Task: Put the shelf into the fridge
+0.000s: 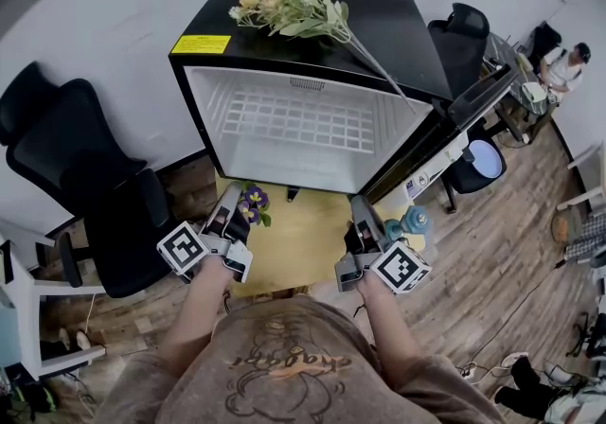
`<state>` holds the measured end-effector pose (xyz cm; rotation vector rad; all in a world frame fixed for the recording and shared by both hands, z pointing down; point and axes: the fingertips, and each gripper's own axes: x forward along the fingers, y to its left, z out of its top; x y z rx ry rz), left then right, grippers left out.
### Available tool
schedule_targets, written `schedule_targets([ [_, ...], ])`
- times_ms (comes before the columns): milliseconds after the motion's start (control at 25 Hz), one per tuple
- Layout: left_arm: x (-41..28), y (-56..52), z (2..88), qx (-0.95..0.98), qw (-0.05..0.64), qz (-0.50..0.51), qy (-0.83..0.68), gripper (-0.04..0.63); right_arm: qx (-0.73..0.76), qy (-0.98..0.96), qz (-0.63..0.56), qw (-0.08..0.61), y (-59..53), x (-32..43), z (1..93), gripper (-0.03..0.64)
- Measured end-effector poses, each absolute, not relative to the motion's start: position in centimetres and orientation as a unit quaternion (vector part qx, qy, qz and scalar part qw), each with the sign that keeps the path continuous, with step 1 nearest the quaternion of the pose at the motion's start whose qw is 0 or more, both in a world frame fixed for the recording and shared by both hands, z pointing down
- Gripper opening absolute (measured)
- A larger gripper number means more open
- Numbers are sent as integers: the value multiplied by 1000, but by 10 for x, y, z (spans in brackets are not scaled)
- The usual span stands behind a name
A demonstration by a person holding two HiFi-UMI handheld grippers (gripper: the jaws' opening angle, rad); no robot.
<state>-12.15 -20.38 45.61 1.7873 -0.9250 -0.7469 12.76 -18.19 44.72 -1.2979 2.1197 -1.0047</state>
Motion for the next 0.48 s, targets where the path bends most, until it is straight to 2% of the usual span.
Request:
schedule_targets([
  [160,-122,-200,458,756,442,-266,-403,29,-506,785,-319,162,-178,131,454,-2],
  [480,-117,-195,454,836,292,-136,-444,29,-521,821,-226,64,-173,121,459,-2],
])
